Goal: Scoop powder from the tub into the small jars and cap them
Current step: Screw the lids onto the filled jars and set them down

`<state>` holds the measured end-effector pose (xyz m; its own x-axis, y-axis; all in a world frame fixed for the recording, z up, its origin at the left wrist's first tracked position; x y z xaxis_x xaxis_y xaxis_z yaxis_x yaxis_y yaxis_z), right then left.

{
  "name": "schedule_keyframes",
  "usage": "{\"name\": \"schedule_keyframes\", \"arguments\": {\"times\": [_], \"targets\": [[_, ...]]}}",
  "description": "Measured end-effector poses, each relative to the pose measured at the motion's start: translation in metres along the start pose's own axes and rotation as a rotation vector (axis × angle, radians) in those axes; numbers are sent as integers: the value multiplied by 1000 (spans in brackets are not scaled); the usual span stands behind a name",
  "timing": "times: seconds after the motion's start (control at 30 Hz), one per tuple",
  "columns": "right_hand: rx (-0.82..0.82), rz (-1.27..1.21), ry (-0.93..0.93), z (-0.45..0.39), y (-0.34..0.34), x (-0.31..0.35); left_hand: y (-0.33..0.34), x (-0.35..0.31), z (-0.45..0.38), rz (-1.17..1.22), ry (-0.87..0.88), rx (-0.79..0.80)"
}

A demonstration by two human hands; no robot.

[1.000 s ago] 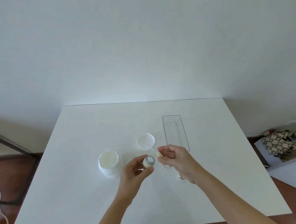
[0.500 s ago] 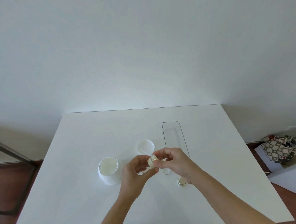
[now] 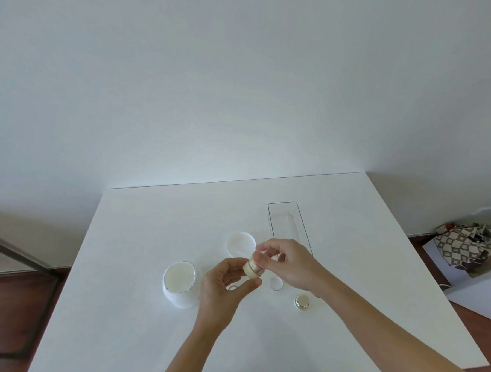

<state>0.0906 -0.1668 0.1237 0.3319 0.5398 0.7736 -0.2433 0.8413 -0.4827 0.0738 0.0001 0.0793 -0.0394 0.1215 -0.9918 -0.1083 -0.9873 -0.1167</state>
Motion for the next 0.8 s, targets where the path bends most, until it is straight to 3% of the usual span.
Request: {"name": "schedule_keyframes", "arguments": {"times": [0.1,0.37,0.57,0.8], "targets": [[110,1,-83,3,-1,3,0,0,0,-3,5,-1],[-51,201,-69,-3,0,-1,4,-1,2,-22,12,31],[89,216,-130,3,2,0,0,-1,2,9,-3,14],[-23,285,-107,0,5,4,4,0,3,19,10,44]]}}
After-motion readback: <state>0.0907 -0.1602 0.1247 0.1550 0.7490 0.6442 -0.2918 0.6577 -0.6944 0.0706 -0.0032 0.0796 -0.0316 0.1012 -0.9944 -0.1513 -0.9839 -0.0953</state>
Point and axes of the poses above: each hand's wrist, its own z-axis away from the middle knuckle, its own y-axis out of the palm, x = y × z, the point moved 7 cm from there along -z, towards the middle knuckle, and after that the axes turned 7 degrees about y, right-handed, at the moved point
